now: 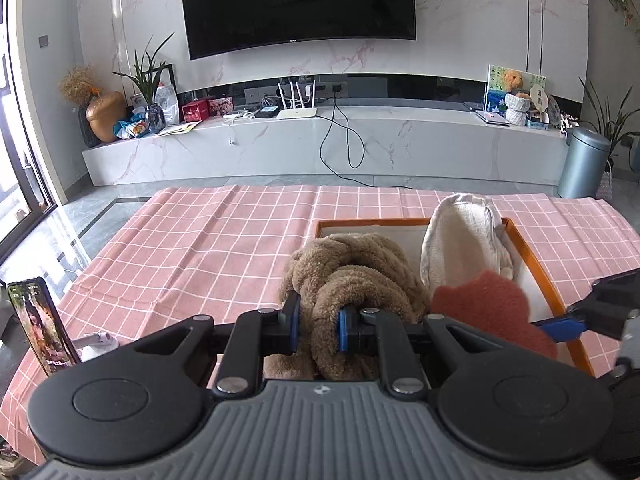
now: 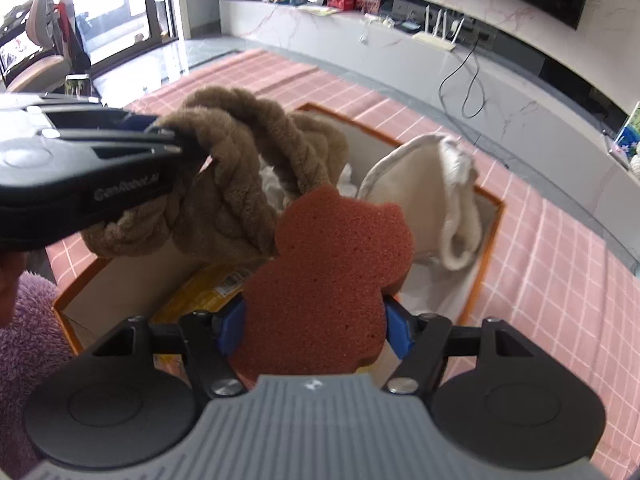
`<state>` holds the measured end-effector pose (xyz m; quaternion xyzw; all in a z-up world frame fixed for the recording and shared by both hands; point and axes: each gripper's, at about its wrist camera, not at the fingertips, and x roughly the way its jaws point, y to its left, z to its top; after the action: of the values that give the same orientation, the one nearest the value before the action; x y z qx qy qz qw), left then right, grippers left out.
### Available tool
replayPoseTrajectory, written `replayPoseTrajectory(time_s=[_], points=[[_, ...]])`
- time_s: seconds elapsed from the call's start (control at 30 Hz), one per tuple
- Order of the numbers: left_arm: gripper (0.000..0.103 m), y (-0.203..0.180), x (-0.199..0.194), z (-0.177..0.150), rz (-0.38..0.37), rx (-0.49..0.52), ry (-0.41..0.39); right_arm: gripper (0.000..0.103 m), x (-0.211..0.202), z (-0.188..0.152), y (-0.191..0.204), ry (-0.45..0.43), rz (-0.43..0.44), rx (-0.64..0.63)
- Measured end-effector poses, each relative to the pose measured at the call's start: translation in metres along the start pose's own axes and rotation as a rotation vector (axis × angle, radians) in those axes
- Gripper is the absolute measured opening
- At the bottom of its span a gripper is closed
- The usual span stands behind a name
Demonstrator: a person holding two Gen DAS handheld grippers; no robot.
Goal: Organize soft objects
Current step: 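Lift the sponge and headband and carry them over the white box, then lower the sponge and headband into the box and open both tools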
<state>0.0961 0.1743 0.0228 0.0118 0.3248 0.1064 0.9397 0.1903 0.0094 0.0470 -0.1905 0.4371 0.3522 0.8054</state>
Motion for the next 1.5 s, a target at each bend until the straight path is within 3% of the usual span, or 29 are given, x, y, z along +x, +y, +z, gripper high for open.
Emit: replayPoseTrajectory(time_s=[0.3,0.37,0.5,0.63,0.8,0.97,1.13,1.23,1.4,1.5], points=[[0.020,0.001,0.015,0.000,0.014,0.023,0.008,0.074,0.034,0.002,-0.007,0.074,0.012,-0.027],[0.020,0.000,0.015,-0.001,0.028,0.031,0.009,0.083,0.032,0.001,-0.010,0.061,0.004,-0.025],[0.020,-0.002,0.010,0.000,0.088,0.032,-0.009,0.086,0.022,0.000,-0.019,0.021,0.018,0.003],[0.020,-0.018,0.009,-0.002,0.146,0.123,-0.015,0.083,0.008,0.000,-0.026,-0.036,0.000,0.005],[0.020,-0.038,0.026,-0.010,0.075,0.175,0.093,0.079,-0.002,-0.004,-0.037,-0.093,-0.031,0.054],[0.020,-0.035,0.048,-0.012,0.010,0.122,0.196,0.075,-0.006,-0.005,-0.044,-0.113,-0.055,0.067],[0.021,-0.042,0.063,-0.016,0.019,0.175,0.245,0.071,-0.011,-0.006,-0.051,-0.132,-0.055,0.086],[0.021,-0.032,0.088,-0.026,-0.081,0.071,0.379,0.071,-0.012,-0.007,-0.054,-0.136,-0.046,0.104],[0.021,-0.034,0.091,-0.031,-0.064,0.086,0.395,0.071,-0.016,-0.011,-0.057,-0.140,-0.047,0.117],[0.028,-0.034,0.089,-0.030,-0.055,0.078,0.398,0.071,-0.019,-0.013,-0.061,-0.144,-0.046,0.134]])
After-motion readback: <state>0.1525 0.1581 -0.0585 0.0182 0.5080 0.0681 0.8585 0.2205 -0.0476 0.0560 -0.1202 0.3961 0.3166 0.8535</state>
